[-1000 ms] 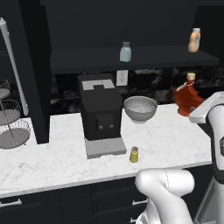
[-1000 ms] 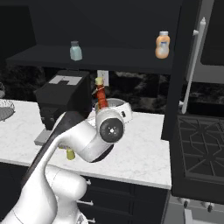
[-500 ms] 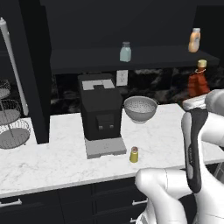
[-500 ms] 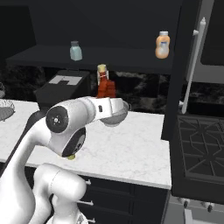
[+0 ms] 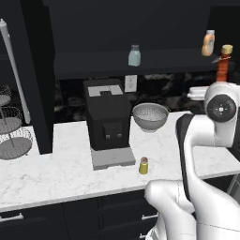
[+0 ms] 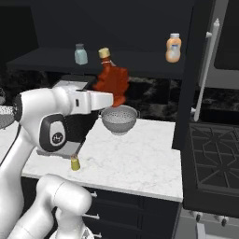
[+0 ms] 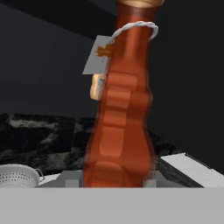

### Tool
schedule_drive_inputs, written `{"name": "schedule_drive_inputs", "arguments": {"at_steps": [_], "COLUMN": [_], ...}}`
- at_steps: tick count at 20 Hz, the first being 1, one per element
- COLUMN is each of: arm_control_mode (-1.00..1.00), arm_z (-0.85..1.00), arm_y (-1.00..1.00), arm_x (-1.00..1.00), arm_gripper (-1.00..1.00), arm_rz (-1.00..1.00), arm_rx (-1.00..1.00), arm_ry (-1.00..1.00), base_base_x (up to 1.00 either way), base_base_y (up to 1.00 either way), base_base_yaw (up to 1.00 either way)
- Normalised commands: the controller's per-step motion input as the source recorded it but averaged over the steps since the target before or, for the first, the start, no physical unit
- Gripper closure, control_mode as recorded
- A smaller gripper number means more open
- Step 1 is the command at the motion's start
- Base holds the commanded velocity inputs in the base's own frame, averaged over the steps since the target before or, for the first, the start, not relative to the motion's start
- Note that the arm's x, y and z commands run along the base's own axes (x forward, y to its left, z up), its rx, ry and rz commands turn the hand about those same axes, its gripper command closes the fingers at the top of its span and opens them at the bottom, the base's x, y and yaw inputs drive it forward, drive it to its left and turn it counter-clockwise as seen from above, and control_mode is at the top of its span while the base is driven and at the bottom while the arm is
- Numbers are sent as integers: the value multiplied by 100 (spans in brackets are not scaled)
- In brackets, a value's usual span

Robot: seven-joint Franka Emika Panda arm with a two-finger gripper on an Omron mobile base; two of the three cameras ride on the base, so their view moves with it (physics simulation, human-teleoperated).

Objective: Put the shaker and condiment bottle from the counter next to their counterparts in the cabinet.

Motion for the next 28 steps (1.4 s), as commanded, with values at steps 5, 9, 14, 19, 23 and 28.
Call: {"name": "schedule_drive_inputs", "arguments": {"at_steps": [5,9,14,19,23,28], "arm_control_mode": [-100,-100,-100,-100,-100,-100], "arm_z": [0,23,59,44,0,9], "arm_y": [0,0,0,4,0,0], "arm_x": [-1,0,0,1,7,12], "arm_gripper": [100,100,100,100,100,100], "arm_rz": [0,0,0,0,0,0], "arm_rx": [1,14,10,7,0,-5], "arm_ry": [-1,-11,-13,-10,2,13], "base_base_x": [0,0,0,0,0,0], "base_base_y": [0,0,0,0,0,0], "base_base_yaw": [0,0,0,0,0,0]}}
